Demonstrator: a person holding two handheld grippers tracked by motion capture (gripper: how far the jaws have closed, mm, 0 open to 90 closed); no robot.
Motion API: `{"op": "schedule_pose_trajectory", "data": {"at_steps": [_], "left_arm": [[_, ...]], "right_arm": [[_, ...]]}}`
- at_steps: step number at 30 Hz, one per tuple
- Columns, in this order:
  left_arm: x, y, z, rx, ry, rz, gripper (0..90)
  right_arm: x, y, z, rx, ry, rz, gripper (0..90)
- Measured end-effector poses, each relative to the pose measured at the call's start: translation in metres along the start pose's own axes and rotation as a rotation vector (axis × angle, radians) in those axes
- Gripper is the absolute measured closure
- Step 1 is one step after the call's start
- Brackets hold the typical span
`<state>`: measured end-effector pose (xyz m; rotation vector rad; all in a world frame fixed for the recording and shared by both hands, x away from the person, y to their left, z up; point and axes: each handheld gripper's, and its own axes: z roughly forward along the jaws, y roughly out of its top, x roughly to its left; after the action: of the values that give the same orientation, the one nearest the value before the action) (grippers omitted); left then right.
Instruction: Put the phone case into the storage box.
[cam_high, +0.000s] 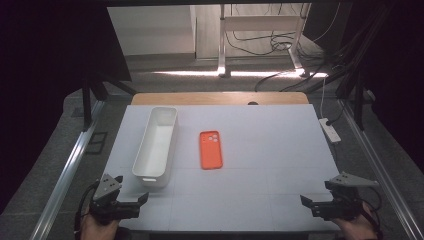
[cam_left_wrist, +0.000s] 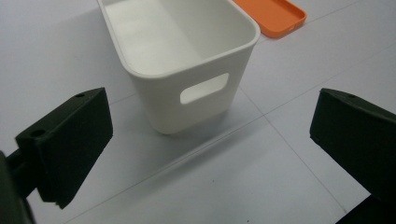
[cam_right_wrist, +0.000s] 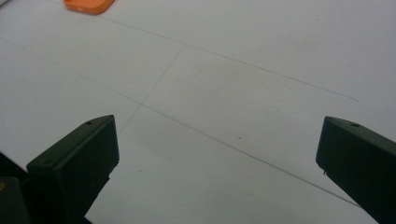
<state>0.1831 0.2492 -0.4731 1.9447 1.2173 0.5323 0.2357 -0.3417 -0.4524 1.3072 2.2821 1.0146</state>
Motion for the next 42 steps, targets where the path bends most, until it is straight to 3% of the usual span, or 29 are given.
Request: {"op": "schedule_pose_trajectory", "data": {"at_steps": [22, 28, 42], "left_arm": [[-0.002, 0.001, -0.001, -0.001, 0.026, 0.002, 0.3], [-0.001, 0.001, -0.001, -0.001, 0.015, -0.005, 0.1], [-0.002, 0.001, 0.001, 0.009, 0.005, 0.014, 1.0]], "right_arm": [[0.005, 0.017, 0.011, -0.027, 0.056, -0.042, 0.0], [0.006, 0.023, 0.013, -0.030, 0.065, -0.039, 0.0], [0.016, 0.047, 0.024, -0.029, 0.096, -0.090, 0.0]]}}
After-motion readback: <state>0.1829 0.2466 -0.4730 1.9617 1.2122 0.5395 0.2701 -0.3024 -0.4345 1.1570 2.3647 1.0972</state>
